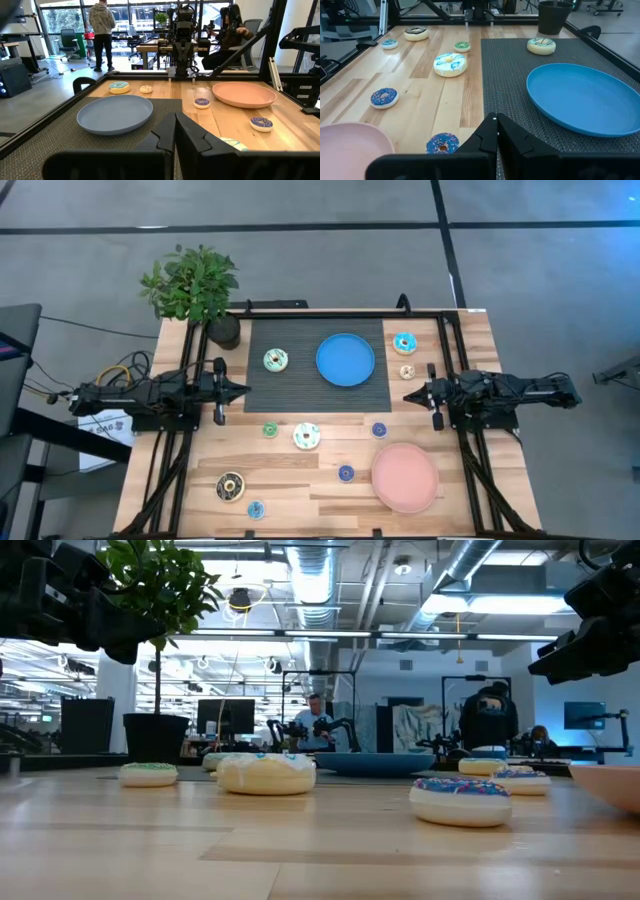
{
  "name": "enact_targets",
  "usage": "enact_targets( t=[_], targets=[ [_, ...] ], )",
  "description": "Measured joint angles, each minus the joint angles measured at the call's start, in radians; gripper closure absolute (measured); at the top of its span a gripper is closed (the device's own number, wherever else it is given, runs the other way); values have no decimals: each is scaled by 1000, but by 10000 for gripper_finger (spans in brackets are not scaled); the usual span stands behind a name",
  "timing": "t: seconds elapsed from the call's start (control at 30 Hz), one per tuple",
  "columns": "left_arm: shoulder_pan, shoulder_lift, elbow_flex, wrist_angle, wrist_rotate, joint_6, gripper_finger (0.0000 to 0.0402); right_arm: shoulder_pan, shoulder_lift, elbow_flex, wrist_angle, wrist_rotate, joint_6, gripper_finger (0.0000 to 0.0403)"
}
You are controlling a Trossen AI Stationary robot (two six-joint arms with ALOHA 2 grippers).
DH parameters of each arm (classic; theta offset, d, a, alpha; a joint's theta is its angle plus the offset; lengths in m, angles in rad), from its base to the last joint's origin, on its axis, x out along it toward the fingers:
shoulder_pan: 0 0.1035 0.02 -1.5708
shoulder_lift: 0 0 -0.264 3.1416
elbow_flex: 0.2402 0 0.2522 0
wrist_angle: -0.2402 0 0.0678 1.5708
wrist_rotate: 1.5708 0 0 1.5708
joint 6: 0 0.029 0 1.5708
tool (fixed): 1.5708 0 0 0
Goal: Pick & Place donuts
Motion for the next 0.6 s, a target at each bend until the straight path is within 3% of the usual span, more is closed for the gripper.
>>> enact_targets(
  t=[0.4, 0.6],
  targets=[
    [0, 0, 0, 0, 0, -2, 402, 0, 0, 0, 0, 0, 0, 403],
    [-1, 0, 0, 5, 75, -283, 402, 0, 0, 0, 0, 0, 0, 403]
  ],
)
